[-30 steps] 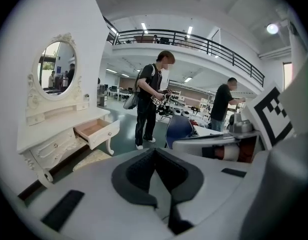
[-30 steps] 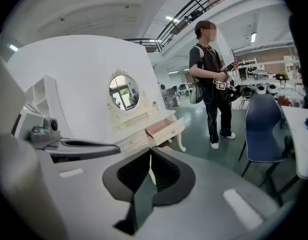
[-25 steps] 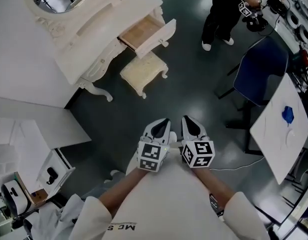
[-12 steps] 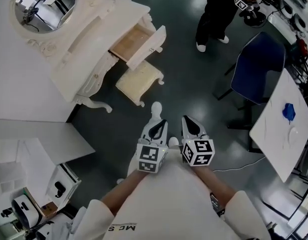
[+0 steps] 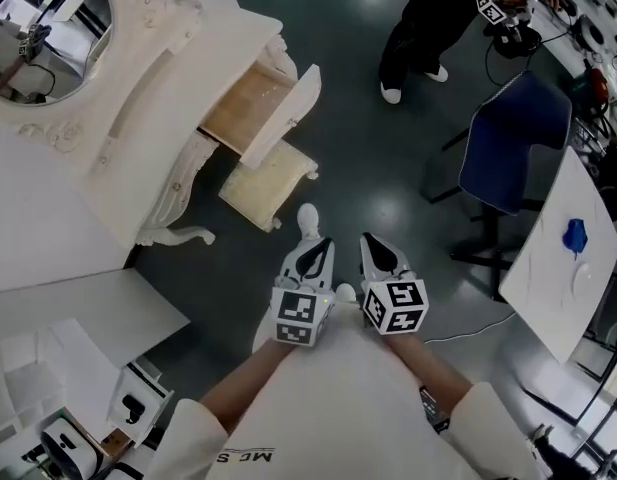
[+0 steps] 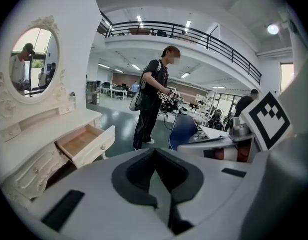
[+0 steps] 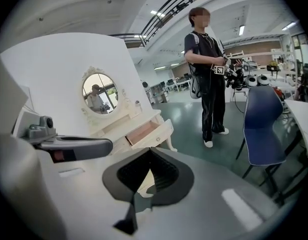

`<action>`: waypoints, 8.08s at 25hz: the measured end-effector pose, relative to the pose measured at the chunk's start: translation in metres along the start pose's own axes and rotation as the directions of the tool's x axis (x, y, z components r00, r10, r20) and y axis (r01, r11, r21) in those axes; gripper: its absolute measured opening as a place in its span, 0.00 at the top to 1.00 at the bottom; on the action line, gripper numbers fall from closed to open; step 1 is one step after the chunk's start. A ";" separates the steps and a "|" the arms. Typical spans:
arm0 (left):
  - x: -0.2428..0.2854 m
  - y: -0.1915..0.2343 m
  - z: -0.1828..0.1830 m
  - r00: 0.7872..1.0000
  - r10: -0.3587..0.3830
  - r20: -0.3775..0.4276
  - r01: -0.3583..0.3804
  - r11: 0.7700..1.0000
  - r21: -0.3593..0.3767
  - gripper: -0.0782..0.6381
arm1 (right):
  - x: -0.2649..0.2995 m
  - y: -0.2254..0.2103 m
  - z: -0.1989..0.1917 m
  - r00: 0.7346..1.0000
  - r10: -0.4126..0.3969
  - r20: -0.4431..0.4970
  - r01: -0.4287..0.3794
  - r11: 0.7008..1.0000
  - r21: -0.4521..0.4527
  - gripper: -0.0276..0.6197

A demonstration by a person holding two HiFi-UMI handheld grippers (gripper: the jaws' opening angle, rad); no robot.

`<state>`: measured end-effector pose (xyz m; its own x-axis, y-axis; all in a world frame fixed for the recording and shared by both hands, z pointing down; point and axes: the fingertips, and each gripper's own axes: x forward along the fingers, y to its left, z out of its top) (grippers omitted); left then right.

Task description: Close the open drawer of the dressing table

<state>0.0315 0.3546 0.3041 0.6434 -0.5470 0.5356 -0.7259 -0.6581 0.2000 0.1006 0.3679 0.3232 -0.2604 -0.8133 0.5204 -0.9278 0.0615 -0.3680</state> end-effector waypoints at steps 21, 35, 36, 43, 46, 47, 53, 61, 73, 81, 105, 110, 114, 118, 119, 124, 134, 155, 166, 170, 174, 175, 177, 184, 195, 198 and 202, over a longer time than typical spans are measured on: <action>0.125 0.205 0.123 0.996 -0.081 -0.046 0.079 0.995 -0.057 0.88 | 0.229 0.010 0.146 0.998 -0.059 -0.023 0.059 0.998 0.026 0.95; 0.172 0.219 0.105 0.990 -0.051 -0.134 0.041 0.996 -0.078 0.88 | 0.262 -0.014 0.153 0.995 -0.021 -0.095 0.020 1.000 -0.012 0.95; 0.175 0.220 0.103 0.989 -0.051 -0.137 0.039 0.996 -0.083 0.88 | 0.265 -0.016 0.153 0.995 -0.023 -0.098 0.022 1.000 -0.009 0.95; 0.193 0.218 0.072 0.979 -0.060 -0.197 0.024 0.983 -0.180 0.88 | 0.275 -0.025 0.143 0.993 -0.007 -0.121 0.005 1.000 -0.017 0.95; 0.200 0.215 0.056 0.971 -0.080 -0.226 0.021 0.968 -0.252 0.88 | 0.277 -0.028 0.134 0.990 -0.003 -0.140 -0.004 0.999 -0.049 0.95; 0.203 0.217 0.052 0.970 -0.078 -0.231 0.013 0.963 -0.269 0.88 | 0.278 -0.029 0.131 0.989 -0.003 -0.147 -0.005 0.999 -0.053 0.95; 0.211 0.225 0.037 0.969 -0.043 -0.244 -0.038 0.947 -0.318 0.88 | 0.284 -0.032 0.115 0.981 0.028 -0.190 -0.044 0.996 -0.082 0.95; 0.228 0.233 0.013 0.959 -0.026 -0.282 -0.080 0.930 -0.358 0.88 | 0.305 -0.034 0.106 0.978 0.060 -0.201 -0.078 0.993 -0.085 0.95; 0.264 0.252 -0.020 0.946 0.032 -0.324 -0.167 0.902 -0.398 0.87 | 0.324 -0.050 0.088 0.973 0.064 -0.220 -0.080 0.995 -0.061 0.95; 0.283 0.264 -0.036 0.934 0.083 -0.349 -0.220 0.901 -0.373 0.79 | 0.336 -0.060 0.076 0.967 0.071 -0.245 -0.086 0.995 -0.049 0.95; 0.323 0.306 -0.078 0.889 0.206 -0.408 -0.354 0.875 -0.330 0.70 | 0.358 -0.067 0.059 0.959 0.070 -0.275 -0.088 0.995 -0.052 0.95; 0.328 0.309 -0.080 0.885 0.215 -0.414 -0.367 0.868 -0.334 0.70 | 0.360 -0.068 0.060 0.959 0.070 -0.275 -0.086 0.995 -0.045 0.95; 0.331 0.313 -0.079 0.877 0.240 -0.415 -0.389 0.864 -0.321 0.74 | 0.362 -0.068 0.061 0.959 0.071 -0.274 -0.085 0.995 -0.042 0.95; 0.334 0.317 -0.081 0.864 0.268 -0.426 -0.420 0.851 -0.315 0.78 | 0.363 -0.071 0.062 0.959 0.070 -0.274 -0.084 0.996 -0.040 0.95; 0.334 0.317 -0.081 0.860 0.276 -0.429 -0.428 0.847 -0.314 0.79 | 0.363 -0.072 0.063 0.959 0.070 -0.275 -0.084 0.996 -0.040 0.95; 0.333 0.321 -0.083 0.848 0.294 -0.441 -0.453 0.835 -0.314 0.82 | 0.365 -0.074 0.064 0.959 0.070 -0.273 -0.083 0.996 -0.038 0.95; 0.333 0.331 -0.081 0.835 0.324 -0.444 -0.481 0.823 -0.303 0.82 | 0.366 -0.077 0.069 0.960 0.076 -0.271 -0.090 0.995 -0.041 0.95; 0.333 0.370 -0.071 0.835 0.345 -0.429 -0.499 0.804 -0.324 0.82 | 0.400 -0.059 0.076 0.949 0.123 -0.292 -0.150 0.986 -0.071 0.95; 0.333 0.386 -0.067 0.840 0.347 -0.418 -0.501 0.792 -0.349 0.82 | 0.425 -0.042 0.080 0.939 0.152 -0.309 -0.194 0.975 -0.112 0.95; 0.334 0.394 -0.065 0.838 0.356 -0.413 -0.508 0.787 -0.351 0.82 | 0.437 -0.038 0.080 0.936 0.164 -0.313 -0.212 0.969 -0.127 0.95; 0.334 0.403 -0.063 0.834 0.371 -0.409 -0.517 0.783 -0.345 0.82 | 0.446 -0.040 0.080 0.934 0.157 -0.320 -0.206 0.971 -0.124 0.95; 0.333 0.407 -0.063 0.833 0.375 -0.407 -0.520 0.782 -0.343 0.82 | 0.448 -0.039 0.080 0.933 0.158 -0.322 -0.208 0.970 -0.125 0.95; 0.333 0.412 -0.062 0.831 0.381 -0.406 -0.525 0.778 -0.345 0.82 | 0.451 -0.036 0.080 0.931 0.164 -0.326 -0.215 0.968 -0.128 0.95; 0.333 0.429 -0.058 0.834 0.377 -0.403 -0.524 0.770 -0.364 0.82 | 0.466 -0.032 0.079 0.924 0.173 -0.342 -0.235 0.960 -0.150 0.95; 0.333 0.451 -0.050 0.840 0.385 -0.383 -0.518 0.779 -0.353 0.82 | 0.475 -0.022 0.076 0.913 0.196 -0.358 -0.269 0.949 -0.167 0.95; 0.333 0.454 -0.049 0.841 0.385 -0.381 -0.517 0.779 -0.354 0.82 | 0.476 -0.018 0.074 0.910 0.201 -0.363 -0.277 0.946 -0.169 0.95; 0.333 0.458 -0.049 0.841 0.386 -0.379 -0.517 0.778 -0.357 0.82 | 0.481 -0.013 0.074 0.910 0.206 -0.359 -0.280 0.946 -0.165 0.95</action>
<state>-0.0992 -0.1036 0.6140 0.1690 -0.5177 0.8387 -0.9843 -0.0442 0.1711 0.0077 -0.0669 0.5210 -0.5244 -0.5199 0.6743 -0.8488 0.3812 -0.3663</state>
